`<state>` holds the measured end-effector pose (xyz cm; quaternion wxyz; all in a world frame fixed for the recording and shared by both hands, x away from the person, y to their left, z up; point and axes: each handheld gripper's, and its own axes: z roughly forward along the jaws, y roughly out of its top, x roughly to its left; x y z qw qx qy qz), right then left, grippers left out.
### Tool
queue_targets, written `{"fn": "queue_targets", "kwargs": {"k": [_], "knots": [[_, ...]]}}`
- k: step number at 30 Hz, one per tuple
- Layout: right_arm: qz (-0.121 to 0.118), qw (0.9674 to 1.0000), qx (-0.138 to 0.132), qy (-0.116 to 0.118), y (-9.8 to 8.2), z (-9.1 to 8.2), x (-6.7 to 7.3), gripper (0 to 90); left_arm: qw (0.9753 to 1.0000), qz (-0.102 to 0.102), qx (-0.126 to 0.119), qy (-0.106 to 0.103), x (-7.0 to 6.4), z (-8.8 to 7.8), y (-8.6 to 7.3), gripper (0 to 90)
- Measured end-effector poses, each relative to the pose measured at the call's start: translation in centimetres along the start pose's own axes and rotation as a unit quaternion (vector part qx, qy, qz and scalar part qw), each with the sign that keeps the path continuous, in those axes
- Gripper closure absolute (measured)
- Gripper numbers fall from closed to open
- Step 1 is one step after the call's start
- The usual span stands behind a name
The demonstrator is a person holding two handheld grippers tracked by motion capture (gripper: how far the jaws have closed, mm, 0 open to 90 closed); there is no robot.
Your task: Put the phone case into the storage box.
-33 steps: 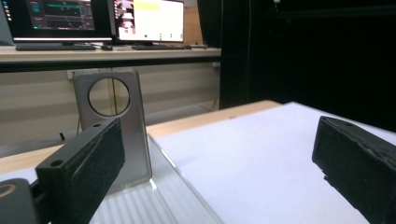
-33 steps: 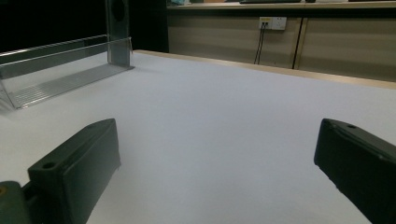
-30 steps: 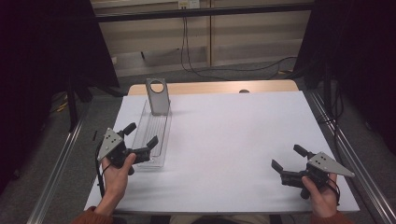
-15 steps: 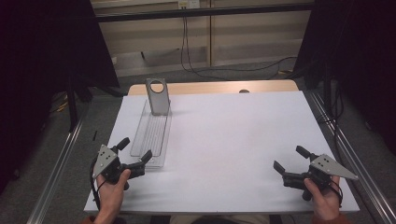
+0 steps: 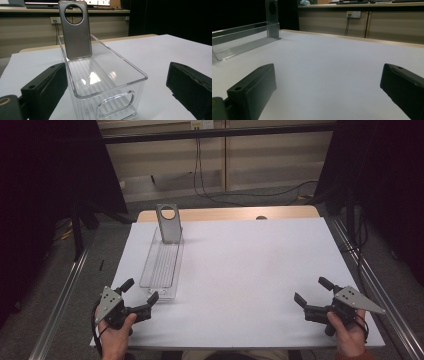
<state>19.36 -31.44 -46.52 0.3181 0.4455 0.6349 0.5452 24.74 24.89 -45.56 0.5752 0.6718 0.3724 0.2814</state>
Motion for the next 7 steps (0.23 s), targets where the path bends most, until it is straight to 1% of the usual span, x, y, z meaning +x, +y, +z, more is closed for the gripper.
{"fn": "queue_targets", "kwargs": {"k": [1, 2, 5, 6, 7], "knots": [[-0.002, 1.0000, 0.001, 0.003, 0.01, -0.01, -0.02, 0.0, 1.0000, 0.003, 0.002, 0.004, 0.04, 0.01, -0.01, 3.4], [-0.004, 1.0000, 0.001, 0.005, 0.01, 0.01, 0.00, 0.0, 1.0000, 0.006, 0.007, 0.003, 0.11, 0.07, 0.01, 3.4], [-0.006, 1.0000, 0.002, 0.007, 0.00, 0.13, -0.01, 0.0, 0.9998, 0.008, 0.000, 0.017, 0.18, -0.04, 0.31, 3.4], [-0.006, 0.9999, 0.003, 0.008, 0.00, 0.14, -0.06, 0.0, 0.9999, 0.002, -0.004, 0.017, 0.17, -0.05, 0.32, 3.3], [-0.005, 1.0000, 0.001, 0.006, 0.00, 0.19, -0.09, 0.0, 0.9999, -0.004, -0.005, 0.009, 0.16, 0.07, 0.28, 3.1]]}}
